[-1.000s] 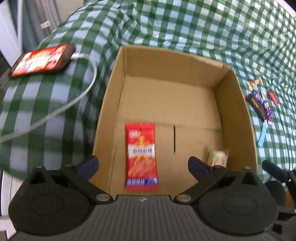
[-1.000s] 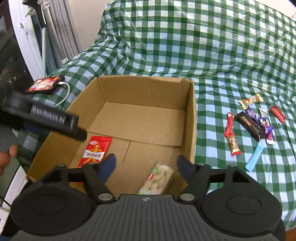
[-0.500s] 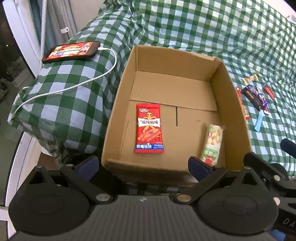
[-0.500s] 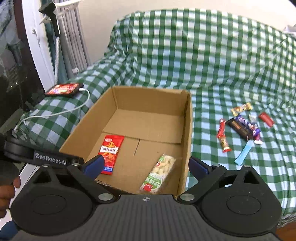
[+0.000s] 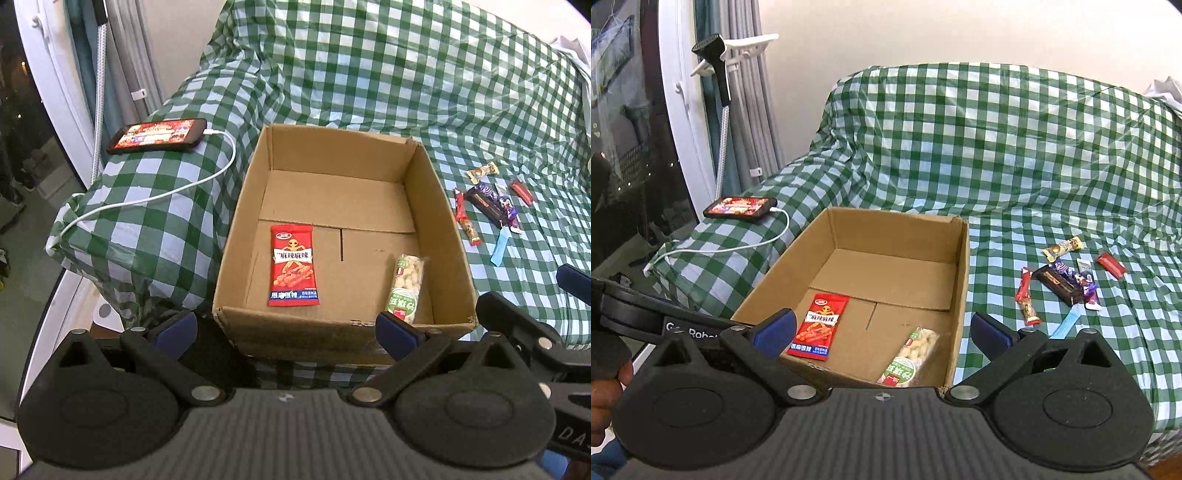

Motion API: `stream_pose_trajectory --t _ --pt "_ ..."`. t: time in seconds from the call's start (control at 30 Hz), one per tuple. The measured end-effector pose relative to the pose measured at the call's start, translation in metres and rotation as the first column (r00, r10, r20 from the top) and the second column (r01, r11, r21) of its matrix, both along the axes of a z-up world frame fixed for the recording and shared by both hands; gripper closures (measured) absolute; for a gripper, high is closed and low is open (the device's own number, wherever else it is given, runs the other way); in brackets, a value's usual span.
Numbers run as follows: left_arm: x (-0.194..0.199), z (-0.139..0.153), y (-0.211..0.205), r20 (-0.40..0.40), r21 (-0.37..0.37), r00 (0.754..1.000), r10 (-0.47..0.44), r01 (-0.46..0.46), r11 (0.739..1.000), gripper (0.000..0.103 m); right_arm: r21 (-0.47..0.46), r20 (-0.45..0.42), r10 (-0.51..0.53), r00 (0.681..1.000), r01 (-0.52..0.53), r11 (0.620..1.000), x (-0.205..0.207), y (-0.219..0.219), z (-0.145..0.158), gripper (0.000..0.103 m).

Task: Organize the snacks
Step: 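Open both grippers to release the snacks into the box and withdraw, then grasp the dark chocolate bar with the left gripper while the right grasps a red candy packet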

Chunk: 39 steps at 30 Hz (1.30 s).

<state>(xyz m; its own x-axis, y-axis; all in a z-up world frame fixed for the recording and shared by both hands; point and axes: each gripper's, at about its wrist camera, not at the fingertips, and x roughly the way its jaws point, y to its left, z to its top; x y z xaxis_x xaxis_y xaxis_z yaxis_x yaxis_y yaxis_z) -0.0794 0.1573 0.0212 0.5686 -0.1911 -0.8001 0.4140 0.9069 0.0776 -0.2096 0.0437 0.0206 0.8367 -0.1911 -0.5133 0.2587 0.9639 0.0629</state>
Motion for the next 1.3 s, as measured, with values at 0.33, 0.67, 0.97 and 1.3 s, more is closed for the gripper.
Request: stream_pose_trajectory --t 0.33,0.67,0.97,1.3 --pt "-0.004 0.002 -0.005 0.017 0.018 1.0 -0.019 0.018 1.0 0.0 0.021 0.017 -0.02 1.0 0.02 1.0 -0.006 -0.002 0.0 0.003" --pt "0.017 -0.005 -0.021 -0.021 0.054 1.0 0.002 -0.001 0.999 0.0 0.117 -0.009 -0.055 0.998 0.056 0.992 0.002 -0.024 -0.018 0.003" --pt "0.057 0.0 -0.065 -0.045 0.085 0.998 0.04 -0.036 0.996 0.0 0.213 -0.013 -0.246 0.969 0.243 0.946 0.011 -0.116 -0.038 0.003" --pt "0.097 -0.004 -0.23 -0.132 0.027 0.986 -0.103 0.107 0.994 0.0 0.149 -0.023 -0.511 0.859 0.508 0.848 0.0 -0.278 -0.065 0.003"
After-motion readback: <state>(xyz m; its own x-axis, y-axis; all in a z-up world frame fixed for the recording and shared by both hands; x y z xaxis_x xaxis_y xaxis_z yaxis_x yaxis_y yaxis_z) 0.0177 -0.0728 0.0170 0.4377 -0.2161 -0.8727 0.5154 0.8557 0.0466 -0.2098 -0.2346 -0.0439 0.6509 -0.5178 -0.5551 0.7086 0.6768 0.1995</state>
